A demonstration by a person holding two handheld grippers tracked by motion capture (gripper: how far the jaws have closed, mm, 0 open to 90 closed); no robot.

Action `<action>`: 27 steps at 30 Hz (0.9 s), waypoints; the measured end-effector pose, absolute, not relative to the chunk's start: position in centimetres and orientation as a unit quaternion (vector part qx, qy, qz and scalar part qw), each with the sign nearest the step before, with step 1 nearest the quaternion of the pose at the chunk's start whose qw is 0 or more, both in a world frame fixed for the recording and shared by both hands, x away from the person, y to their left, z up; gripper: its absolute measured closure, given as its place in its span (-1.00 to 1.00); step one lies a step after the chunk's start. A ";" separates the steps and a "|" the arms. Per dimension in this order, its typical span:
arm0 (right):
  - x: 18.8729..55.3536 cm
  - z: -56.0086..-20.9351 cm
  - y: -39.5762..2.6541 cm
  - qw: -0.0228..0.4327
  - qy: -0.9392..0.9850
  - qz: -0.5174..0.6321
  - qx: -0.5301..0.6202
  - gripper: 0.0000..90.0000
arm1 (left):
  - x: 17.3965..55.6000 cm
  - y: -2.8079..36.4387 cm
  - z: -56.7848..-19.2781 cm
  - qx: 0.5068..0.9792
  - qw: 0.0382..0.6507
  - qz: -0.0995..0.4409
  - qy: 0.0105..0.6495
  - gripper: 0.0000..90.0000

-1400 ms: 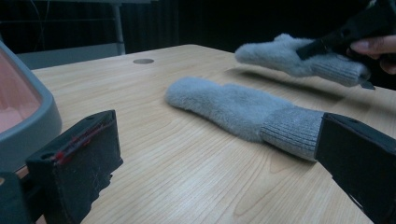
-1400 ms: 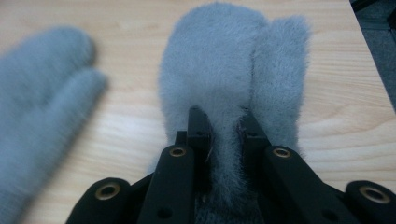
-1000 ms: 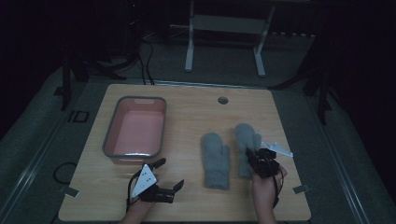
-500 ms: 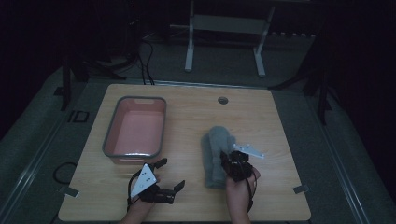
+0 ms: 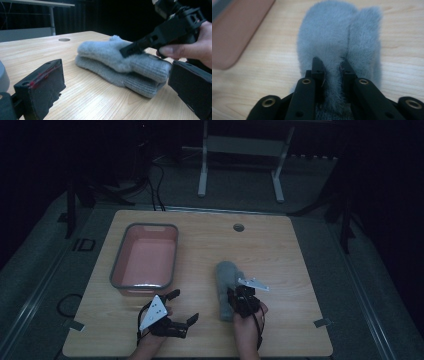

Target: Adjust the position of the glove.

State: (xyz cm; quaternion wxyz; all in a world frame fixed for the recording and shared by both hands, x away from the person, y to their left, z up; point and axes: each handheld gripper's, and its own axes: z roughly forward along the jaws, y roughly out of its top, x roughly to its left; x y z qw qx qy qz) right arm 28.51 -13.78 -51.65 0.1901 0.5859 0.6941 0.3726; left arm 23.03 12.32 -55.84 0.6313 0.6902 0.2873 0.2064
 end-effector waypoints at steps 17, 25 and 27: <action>29.1 -51.0 -14.1 0.175 0.736 0.376 0.536 -0.03 | 23.3 12.4 -56.0 0.694 0.631 0.194 0.288 -0.98; 30.3 -49.8 -15.9 0.161 0.772 0.382 0.481 -0.68 | 23.3 12.4 -56.2 0.701 0.614 0.215 0.292 -0.98; 31.1 -49.7 -16.7 0.146 0.795 0.385 0.444 -0.69 | 23.4 12.4 -56.2 0.701 0.611 0.215 0.298 -0.98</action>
